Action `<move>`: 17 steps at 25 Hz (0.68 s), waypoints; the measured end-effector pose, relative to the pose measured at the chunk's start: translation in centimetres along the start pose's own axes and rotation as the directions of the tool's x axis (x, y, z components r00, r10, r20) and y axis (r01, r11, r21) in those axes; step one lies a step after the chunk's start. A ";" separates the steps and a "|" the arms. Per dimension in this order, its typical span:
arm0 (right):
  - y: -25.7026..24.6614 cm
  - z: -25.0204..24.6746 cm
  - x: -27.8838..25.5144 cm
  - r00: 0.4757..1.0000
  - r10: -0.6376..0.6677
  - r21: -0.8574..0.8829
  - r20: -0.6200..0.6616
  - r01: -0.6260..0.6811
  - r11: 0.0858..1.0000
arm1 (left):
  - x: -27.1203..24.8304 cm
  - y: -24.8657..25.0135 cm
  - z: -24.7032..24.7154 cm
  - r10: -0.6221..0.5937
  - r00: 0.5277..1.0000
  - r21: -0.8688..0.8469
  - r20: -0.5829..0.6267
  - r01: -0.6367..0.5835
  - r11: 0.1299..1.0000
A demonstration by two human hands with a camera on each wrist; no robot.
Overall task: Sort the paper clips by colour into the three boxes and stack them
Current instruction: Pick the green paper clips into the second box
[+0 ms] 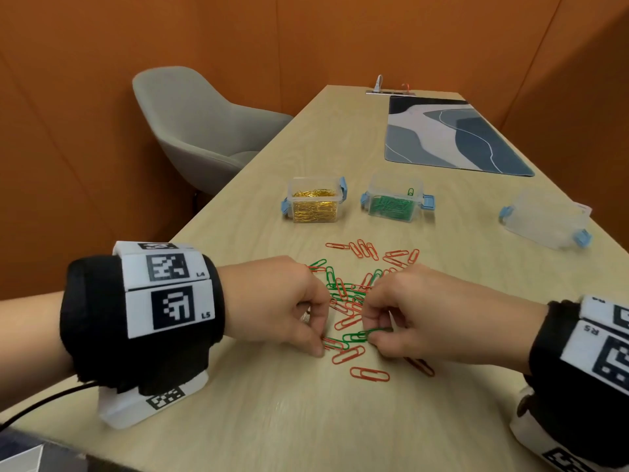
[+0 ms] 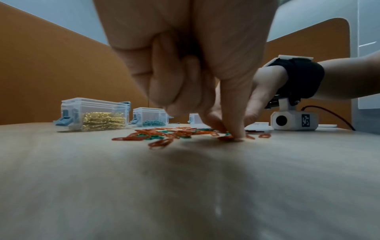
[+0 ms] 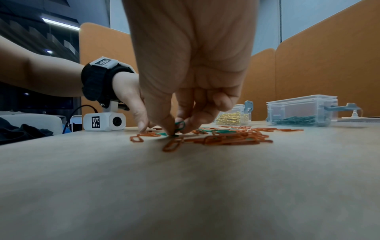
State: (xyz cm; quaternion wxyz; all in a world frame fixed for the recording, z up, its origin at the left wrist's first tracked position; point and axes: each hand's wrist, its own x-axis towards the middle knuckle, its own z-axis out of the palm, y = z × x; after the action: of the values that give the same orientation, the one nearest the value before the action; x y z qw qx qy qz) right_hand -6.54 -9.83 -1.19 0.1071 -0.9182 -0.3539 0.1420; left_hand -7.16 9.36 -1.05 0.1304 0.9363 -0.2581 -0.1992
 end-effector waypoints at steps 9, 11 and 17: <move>-0.1 -0.4 0.0 0.994 0.023 0.060 -0.108 -0.016 0.998 | -0.5 -0.9 0.0 -0.014 0.997 -0.036 -0.070 0.011 0.999; -0.1 -0.4 -0.1 0.993 0.025 0.057 -0.114 -0.019 0.998 | -0.6 -1.0 0.1 -0.008 0.998 0.000 -0.056 0.008 1.000; -0.2 -0.4 0.0 0.994 0.020 0.086 -0.106 -0.011 0.996 | -1.5 -1.2 -0.4 0.019 0.997 -0.072 -0.071 -0.025 0.997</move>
State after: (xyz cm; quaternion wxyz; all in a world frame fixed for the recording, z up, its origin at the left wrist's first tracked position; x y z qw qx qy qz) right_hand -6.48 -9.72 -0.72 0.1638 -0.9218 -0.3343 0.1083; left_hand -7.61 11.23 -0.68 0.1756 0.9344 -0.2563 -0.1742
